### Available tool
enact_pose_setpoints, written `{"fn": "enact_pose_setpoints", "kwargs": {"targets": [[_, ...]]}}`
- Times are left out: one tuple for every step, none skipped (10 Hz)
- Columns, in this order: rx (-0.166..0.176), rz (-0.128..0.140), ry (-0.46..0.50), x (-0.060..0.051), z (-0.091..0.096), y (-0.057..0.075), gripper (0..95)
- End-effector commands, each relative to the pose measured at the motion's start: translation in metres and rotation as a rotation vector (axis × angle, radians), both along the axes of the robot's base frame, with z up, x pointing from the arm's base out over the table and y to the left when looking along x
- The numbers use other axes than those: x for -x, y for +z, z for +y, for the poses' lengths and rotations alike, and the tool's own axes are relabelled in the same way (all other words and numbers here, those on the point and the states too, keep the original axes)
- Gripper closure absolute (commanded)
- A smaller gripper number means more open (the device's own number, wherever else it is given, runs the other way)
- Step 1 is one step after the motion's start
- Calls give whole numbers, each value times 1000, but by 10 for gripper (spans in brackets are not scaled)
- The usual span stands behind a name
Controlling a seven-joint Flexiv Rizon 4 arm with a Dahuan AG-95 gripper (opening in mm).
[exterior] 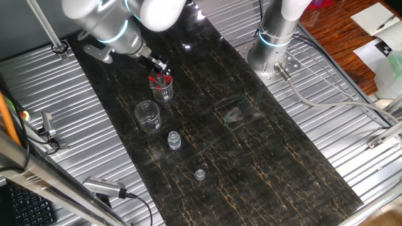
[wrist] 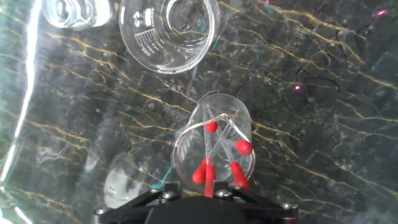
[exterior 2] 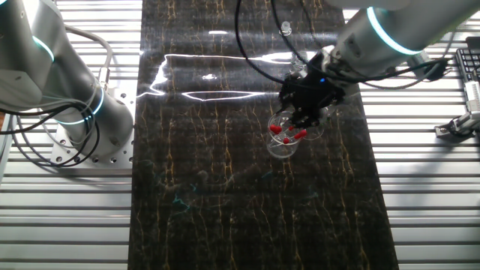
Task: Transfer liquid using a dropper
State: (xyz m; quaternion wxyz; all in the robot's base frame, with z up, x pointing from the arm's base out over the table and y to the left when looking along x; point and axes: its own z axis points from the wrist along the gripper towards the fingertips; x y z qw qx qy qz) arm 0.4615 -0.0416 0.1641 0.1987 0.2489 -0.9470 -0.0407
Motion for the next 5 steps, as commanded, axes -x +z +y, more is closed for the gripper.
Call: {"fn": "enact_pose_setpoints", "kwargs": {"targets": [[2,-4,-7,2,0,20,570],[6,-5,-19,4,0,31,570],[6,-3,-19,5,1,35,570],[6,4,-16,5,2,41,570],[3,6,-12,4,2,42,570]]}}
